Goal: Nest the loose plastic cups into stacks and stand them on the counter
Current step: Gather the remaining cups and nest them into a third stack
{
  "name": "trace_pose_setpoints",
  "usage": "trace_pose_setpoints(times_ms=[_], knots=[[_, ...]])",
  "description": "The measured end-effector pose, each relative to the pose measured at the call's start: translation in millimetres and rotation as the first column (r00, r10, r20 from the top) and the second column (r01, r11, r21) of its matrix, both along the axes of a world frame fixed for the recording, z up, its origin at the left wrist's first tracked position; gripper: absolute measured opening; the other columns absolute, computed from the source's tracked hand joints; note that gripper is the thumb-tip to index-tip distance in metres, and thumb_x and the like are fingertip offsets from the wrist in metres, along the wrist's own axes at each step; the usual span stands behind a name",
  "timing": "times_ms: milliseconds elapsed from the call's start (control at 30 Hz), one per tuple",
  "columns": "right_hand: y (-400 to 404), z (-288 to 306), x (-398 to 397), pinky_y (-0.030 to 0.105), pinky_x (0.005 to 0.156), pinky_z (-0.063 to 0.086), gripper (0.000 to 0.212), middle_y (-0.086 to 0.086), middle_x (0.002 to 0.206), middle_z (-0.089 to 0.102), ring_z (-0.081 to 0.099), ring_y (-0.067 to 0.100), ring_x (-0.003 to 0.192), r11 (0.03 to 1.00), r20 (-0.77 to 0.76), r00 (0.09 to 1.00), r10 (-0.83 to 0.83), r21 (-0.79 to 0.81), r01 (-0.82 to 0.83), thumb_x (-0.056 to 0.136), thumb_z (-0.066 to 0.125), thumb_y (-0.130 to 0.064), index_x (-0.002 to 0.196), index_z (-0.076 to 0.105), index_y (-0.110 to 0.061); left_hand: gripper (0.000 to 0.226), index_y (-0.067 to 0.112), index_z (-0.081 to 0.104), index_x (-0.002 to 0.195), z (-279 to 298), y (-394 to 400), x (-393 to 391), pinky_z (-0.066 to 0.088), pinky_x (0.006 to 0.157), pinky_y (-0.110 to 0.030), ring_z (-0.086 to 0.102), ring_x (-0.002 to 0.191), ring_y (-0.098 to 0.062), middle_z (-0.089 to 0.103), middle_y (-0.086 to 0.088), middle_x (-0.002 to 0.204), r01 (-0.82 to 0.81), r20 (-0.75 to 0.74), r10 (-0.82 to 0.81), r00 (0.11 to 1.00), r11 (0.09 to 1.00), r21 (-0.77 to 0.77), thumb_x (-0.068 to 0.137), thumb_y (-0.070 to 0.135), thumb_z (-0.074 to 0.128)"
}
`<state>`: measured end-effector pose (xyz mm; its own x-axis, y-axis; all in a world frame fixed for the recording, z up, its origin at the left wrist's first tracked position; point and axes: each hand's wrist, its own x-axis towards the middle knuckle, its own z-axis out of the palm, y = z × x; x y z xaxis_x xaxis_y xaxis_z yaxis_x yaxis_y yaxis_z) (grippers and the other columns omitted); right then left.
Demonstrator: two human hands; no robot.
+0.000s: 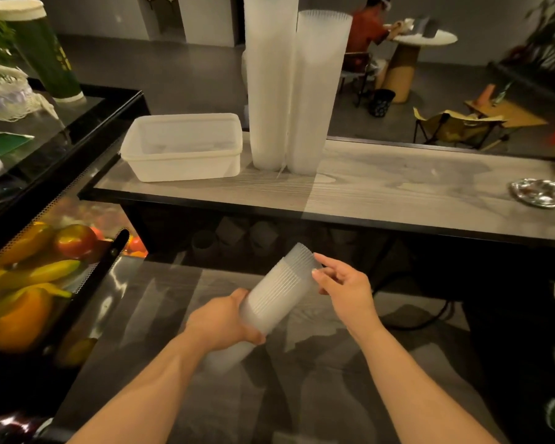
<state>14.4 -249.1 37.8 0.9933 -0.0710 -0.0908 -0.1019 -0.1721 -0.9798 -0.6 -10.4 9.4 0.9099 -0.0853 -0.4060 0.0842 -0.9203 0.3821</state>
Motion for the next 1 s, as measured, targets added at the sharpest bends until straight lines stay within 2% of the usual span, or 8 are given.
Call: trace_pose_setpoints(times_ms=[133, 267, 433, 533, 633, 767, 900, 1000], knots=[[6, 4, -6, 0.015, 0.085, 0.052, 0.030, -0.015, 0.101, 0.069, 0.062, -0.009, 0.092, 0.992, -0.002, 0.995, 0.101, -0.075, -0.101, 0.095, 0.061, -0.015, 0.120, 0.067, -0.031, 0.095, 0.035, 0.036, 0.143, 2, -2, -2, 0.049, 0.077, -0.031, 0.054, 0.096, -0.009, 0.059, 0.013, 0.119, 0.013, 0.018, -0.013, 1.000, 1.000, -0.013, 0.064, 0.063, 0.079], [16, 2, -7, 0.012, 0.092, 0.047, 0.035, -0.011, 0.120, 0.065, 0.058, 0.000, 0.113, 0.975, -0.022, 0.979, 0.202, -0.092, -0.203, 0.097, 0.056, -0.010, 0.127, 0.064, -0.025, 0.093, 0.036, 0.037, 0.140, 1, 5, -4, 0.052, 0.075, -0.031, 0.058, 0.094, -0.010, 0.056, 0.016, 0.109, -0.013, 0.010, 0.014, 1.000, 0.999, -0.031, 0.061, 0.065, 0.078], [30, 4, 0, 0.016, 0.088, 0.048, 0.039, -0.006, 0.110, 0.064, 0.058, 0.008, 0.102, 0.949, -0.026, 0.958, 0.286, -0.128, -0.287, 0.096, 0.057, -0.010, 0.129, 0.061, -0.031, 0.093, 0.036, 0.033, 0.140, -8, 17, -8, 0.056, 0.082, -0.036, 0.059, 0.098, -0.013, 0.055, 0.012, 0.110, -0.056, 0.004, 0.056, 0.998, 0.998, -0.040, 0.063, 0.065, 0.076], [41, 5, 10, 0.024, 0.086, 0.051, 0.037, 0.001, 0.100, 0.064, 0.059, 0.013, 0.092, 0.956, 0.004, 0.963, 0.271, -0.116, -0.269, 0.096, 0.056, -0.011, 0.127, 0.063, -0.030, 0.095, 0.033, 0.033, 0.139, -14, 24, -5, 0.056, 0.088, -0.040, 0.057, 0.103, -0.015, 0.053, 0.009, 0.117, -0.097, -0.033, 0.092, 0.995, 0.981, -0.168, 0.061, 0.060, 0.079], [50, 11, 22, 0.018, 0.078, 0.052, 0.030, -0.004, 0.086, 0.067, 0.059, 0.003, 0.077, 0.956, 0.021, 0.958, 0.287, -0.072, -0.285, 0.096, 0.056, -0.010, 0.121, 0.068, -0.023, 0.095, 0.029, 0.032, 0.142, -19, 34, 0, 0.055, 0.091, -0.038, 0.055, 0.108, -0.016, 0.051, 0.005, 0.125, -0.135, -0.064, 0.122, 0.990, 0.947, -0.293, 0.065, 0.050, 0.085], [56, 1, 57, 0.019, 0.071, 0.052, 0.026, -0.001, 0.100, 0.070, 0.063, 0.006, 0.074, 0.980, -0.030, 0.987, 0.159, -0.115, -0.162, 0.097, 0.054, -0.010, 0.109, 0.071, -0.027, 0.097, 0.028, 0.028, 0.146, -26, 50, 5, 0.053, 0.095, -0.038, 0.053, 0.111, -0.016, 0.049, 0.007, 0.121, -0.180, -0.112, 0.151, 0.982, 0.925, -0.335, 0.070, 0.038, 0.087], [54, -27, 101, 0.026, 0.073, 0.048, 0.028, 0.008, 0.113, 0.066, 0.062, 0.018, 0.085, 0.781, -0.290, 0.956, 0.051, -0.584, -0.220, 0.098, 0.050, -0.017, 0.120, 0.066, -0.016, 0.109, 0.034, 0.020, 0.149, -31, 60, 9, 0.050, 0.096, -0.036, 0.050, 0.116, -0.016, 0.046, 0.009, 0.126, -0.217, -0.136, 0.175, 0.975, 0.878, -0.426, 0.066, 0.030, 0.090], [55, -48, 129, 0.032, 0.094, 0.043, 0.038, 0.015, 0.127, 0.060, 0.056, 0.030, 0.116, 0.579, -0.489, 0.869, 0.071, -0.689, -0.435, 0.101, 0.043, -0.028, 0.128, 0.059, -0.006, 0.114, 0.035, 0.017, 0.150, -37, 66, 13, 0.050, 0.097, -0.035, 0.049, 0.119, -0.014, 0.045, 0.010, 0.130, -0.239, -0.141, 0.194, 0.971, 0.840, -0.487, 0.064, 0.033, 0.092]])
